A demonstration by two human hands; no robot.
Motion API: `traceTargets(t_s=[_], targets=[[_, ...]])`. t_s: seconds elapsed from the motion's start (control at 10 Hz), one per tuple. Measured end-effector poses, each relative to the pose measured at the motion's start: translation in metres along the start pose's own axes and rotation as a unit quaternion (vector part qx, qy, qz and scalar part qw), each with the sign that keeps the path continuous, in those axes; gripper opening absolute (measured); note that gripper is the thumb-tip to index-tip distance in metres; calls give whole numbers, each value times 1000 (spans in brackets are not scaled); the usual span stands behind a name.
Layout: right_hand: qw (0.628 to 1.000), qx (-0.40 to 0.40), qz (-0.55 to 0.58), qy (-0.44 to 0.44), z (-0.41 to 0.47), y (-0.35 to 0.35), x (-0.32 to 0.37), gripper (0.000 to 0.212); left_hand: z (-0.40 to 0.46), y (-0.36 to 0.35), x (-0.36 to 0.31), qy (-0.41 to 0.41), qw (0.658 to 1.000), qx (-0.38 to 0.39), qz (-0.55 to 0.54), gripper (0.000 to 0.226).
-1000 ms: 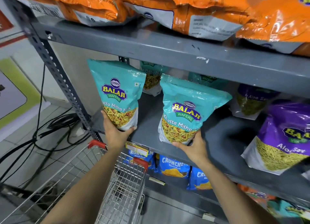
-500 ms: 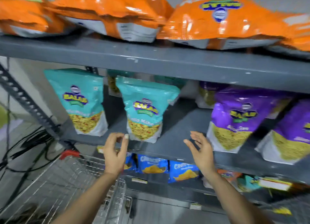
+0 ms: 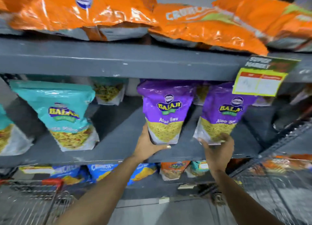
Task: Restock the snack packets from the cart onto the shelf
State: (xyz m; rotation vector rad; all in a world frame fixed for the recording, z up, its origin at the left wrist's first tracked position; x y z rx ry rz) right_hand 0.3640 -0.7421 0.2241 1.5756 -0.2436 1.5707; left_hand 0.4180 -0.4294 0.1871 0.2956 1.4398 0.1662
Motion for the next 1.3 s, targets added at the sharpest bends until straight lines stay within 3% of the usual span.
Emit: traceTargets(t_s=[0.1, 0.2, 0.3, 1.0, 1.3], targets=[[999, 3, -37, -4, 13, 1, -8, 96, 6, 0, 7, 29, 998, -52, 26, 96], [997, 39, -55, -38, 18, -12, -21, 141, 5, 6, 8, 21, 997, -56, 41, 85], [996, 57, -41, -47, 19, -20, -25, 148, -2, 17, 9, 23, 997, -59, 52, 85], [998, 49, -24, -13, 17, -15, -22, 143, -22, 41, 20, 53, 998, -31, 33, 86], [998, 46, 27, -32, 9, -7, -25, 137, -41, 46, 24, 38, 998, -50, -25, 117]])
Point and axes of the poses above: each hand's wrist, its own z-axis towards the middle knuckle, its own y-axis out of the back of the hand, x = y × z, the point moved 10 cm from there along z, towards the middle knuckle, and after that the axes turned 7 degrees about -y, right-handed, at the moved point
